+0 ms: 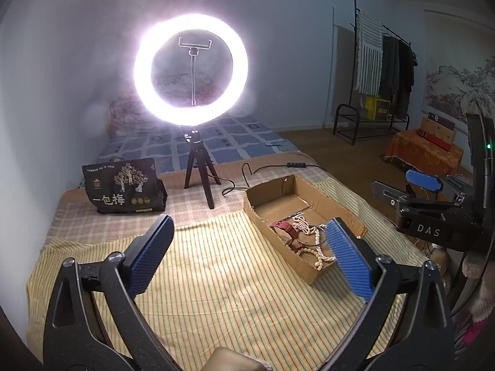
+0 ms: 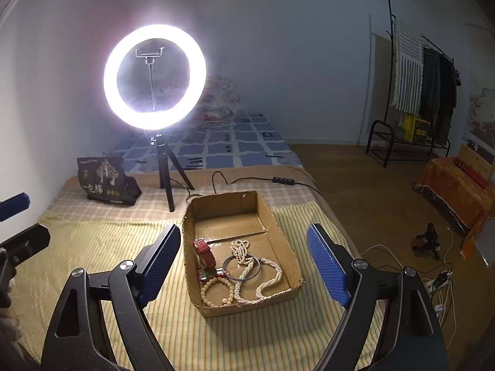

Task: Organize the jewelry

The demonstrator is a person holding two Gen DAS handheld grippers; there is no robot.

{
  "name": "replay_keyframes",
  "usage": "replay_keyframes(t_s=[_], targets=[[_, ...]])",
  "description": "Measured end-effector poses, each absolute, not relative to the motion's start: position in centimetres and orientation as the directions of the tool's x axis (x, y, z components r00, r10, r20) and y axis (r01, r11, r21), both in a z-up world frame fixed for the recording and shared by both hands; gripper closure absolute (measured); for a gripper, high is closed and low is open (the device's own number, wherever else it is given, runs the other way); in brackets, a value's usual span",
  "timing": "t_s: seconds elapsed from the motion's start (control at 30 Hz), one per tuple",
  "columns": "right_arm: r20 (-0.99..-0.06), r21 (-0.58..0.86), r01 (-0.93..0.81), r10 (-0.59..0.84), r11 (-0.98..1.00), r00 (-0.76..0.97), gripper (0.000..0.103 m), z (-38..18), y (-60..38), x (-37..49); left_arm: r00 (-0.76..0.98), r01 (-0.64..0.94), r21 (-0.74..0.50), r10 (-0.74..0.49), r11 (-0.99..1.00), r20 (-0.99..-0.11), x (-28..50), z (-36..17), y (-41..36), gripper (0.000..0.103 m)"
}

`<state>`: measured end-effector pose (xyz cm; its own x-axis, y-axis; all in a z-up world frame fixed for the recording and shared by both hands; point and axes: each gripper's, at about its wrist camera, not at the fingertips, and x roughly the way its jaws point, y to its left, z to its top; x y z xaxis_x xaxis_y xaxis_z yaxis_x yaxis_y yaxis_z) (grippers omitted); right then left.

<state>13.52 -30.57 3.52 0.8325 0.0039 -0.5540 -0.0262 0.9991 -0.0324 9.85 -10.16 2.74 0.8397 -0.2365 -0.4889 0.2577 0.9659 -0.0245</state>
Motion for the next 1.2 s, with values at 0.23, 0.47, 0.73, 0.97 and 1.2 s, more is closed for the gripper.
replay_keyframes(t_s=[0.23, 0.47, 0.73, 0.97, 1.2], targets=[[-0.552, -0.039, -0.026, 0.000, 0.999, 0.834, 0.019, 3.33, -30.42, 13.51, 0.852, 0.250, 0.001, -0.220, 0.968, -0.475, 9.25, 2.95, -10.07, 0.001], [-0.551, -0.053, -0.033, -0.002, 0.998, 0.835, 0.019, 3.22, -30.04, 13.46, 0.852, 0.251, 0.004, -0.219, 0.968, -0.476, 9.17, 3.04, -10.16, 0.000], [-0.551, -0.055, -0.031, -0.005, 0.998, 0.834, 0.019, 3.15, -29.97, 13.54, 0.850, 0.255, 0.004, -0.223, 0.967, -0.478, 9.12, 3.10, -10.31, 0.000], [-0.555, -0.053, -0.031, -0.003, 0.998, 0.832, 0.019, 3.06, -30.02, 13.56, 0.846, 0.259, 0.008, -0.223, 0.966, -0.484, 9.05, 3.17, -10.62, 0.000], [-0.558, -0.051, -0.028, -0.005, 0.998, 0.830, 0.019, 3.06, -30.22, 13.67, 0.843, 0.269, 0.009, -0.231, 0.963, -0.486, 8.94, 3.07, -10.72, 0.000]])
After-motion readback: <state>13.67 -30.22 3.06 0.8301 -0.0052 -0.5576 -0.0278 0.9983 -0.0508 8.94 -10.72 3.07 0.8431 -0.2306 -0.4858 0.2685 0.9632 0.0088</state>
